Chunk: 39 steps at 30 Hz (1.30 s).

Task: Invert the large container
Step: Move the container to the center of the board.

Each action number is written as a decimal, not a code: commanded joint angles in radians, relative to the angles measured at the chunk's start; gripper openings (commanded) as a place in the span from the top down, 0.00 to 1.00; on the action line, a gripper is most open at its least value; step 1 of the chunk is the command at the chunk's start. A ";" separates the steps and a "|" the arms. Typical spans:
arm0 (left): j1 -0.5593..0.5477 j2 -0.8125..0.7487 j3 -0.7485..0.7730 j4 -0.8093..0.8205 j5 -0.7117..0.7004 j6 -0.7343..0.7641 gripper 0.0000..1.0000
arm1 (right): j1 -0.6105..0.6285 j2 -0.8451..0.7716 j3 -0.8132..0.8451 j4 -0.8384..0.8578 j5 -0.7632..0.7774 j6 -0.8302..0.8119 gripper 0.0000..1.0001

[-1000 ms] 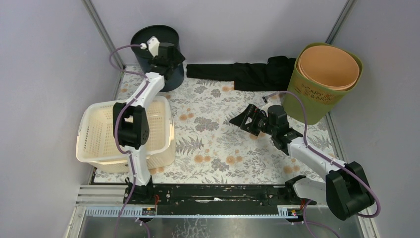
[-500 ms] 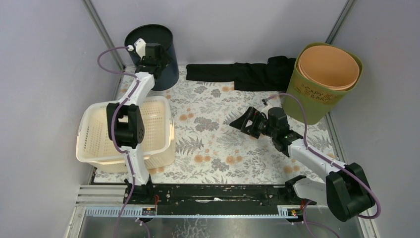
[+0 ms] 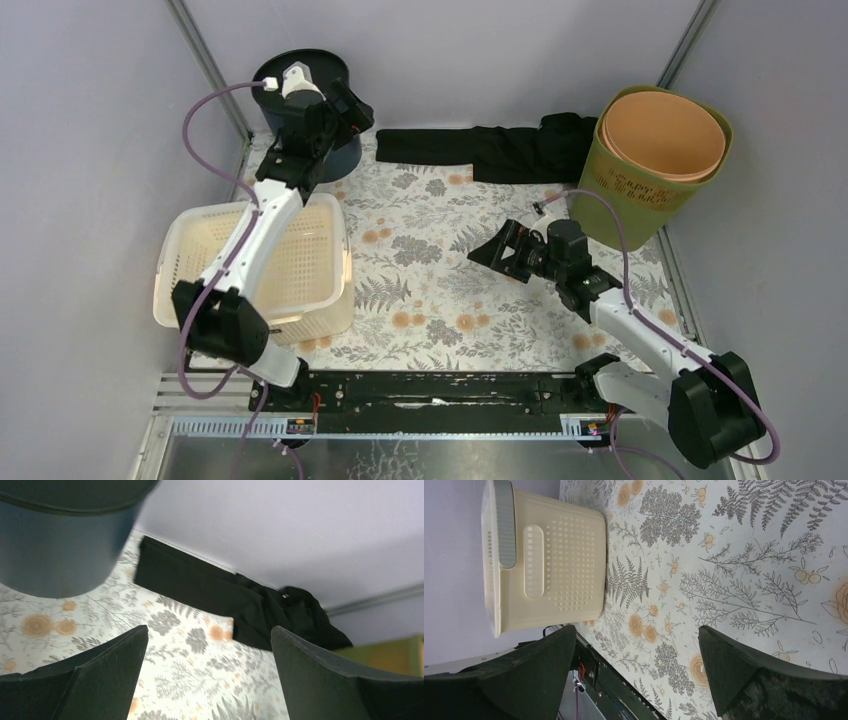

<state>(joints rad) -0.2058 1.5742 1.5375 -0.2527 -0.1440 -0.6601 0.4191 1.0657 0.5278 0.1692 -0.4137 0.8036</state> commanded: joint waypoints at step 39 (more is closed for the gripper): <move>-0.191 -0.875 -0.987 0.276 0.427 -0.090 0.00 | -0.002 -0.257 -0.120 -0.007 -0.123 -0.009 0.01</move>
<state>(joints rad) -0.3798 0.6724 0.5827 -0.0612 0.2695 -0.7879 0.4187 0.7860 0.4248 0.0376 -0.5179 0.7830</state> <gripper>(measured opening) 0.999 0.993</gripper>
